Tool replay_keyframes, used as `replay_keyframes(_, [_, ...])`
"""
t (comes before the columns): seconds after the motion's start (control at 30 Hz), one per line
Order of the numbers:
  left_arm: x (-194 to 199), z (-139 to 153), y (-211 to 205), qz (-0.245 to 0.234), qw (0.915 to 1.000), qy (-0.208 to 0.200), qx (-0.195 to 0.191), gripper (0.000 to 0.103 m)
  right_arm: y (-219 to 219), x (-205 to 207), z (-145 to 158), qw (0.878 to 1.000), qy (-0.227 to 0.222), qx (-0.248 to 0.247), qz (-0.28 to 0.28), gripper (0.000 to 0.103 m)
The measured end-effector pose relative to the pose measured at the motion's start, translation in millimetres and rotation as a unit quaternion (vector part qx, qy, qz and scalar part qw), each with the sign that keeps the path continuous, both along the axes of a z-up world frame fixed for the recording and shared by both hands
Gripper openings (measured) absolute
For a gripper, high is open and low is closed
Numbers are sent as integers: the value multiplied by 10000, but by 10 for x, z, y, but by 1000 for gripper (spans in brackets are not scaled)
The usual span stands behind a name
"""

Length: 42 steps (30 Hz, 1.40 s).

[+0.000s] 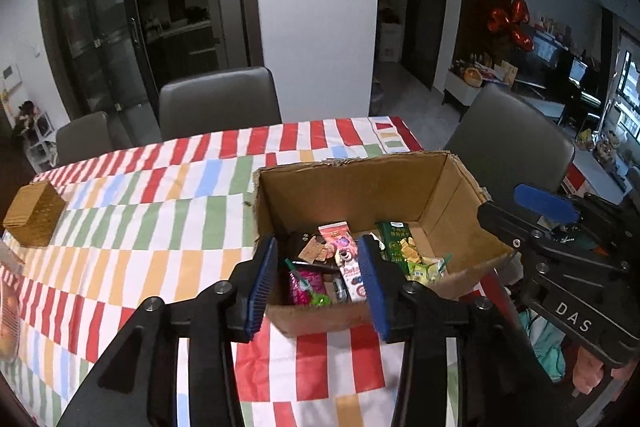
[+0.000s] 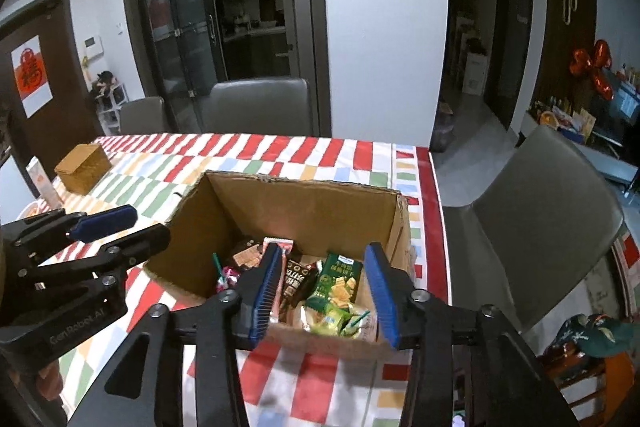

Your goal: Organize snacks

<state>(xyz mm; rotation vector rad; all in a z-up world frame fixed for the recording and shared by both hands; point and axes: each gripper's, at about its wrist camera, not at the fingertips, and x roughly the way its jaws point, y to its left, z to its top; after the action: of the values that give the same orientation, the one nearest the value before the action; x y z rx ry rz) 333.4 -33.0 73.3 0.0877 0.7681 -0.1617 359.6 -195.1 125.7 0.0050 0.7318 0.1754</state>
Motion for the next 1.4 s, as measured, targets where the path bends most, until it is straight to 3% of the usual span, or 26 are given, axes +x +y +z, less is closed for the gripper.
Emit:
replay_keyframes(0.13, [-257,47,61,33,9998,-213,-39,54,-5,-266,42,9998,-200,-23,-57,55])
replay_keyframes(0.27, [-559,71,105,14,9991,-378,-215,58,-23,-575,54,9993,-364,53,-108,63])
replay_keyframes(0.47, [-951,16,147,139,9975,-695,-7,71,-16,-969,62,9979,-623,31,-185,76])
replay_keyframes(0.67, [-1294,-47,210,250,9960,-863,-29,86,-25,-1289,13,9969,-724,107,-282,82])
replay_keyframes(1.07, [-1783,-1,241,105,9935,-1116,-223,98,-69,-1780,-18,9949,-925,56,-387,86])
replay_keyframes(1.4, [-1963,56,249,175,9913,-1302,-107,103,-48,-2017,21,9936,-1063,15,-382,86])
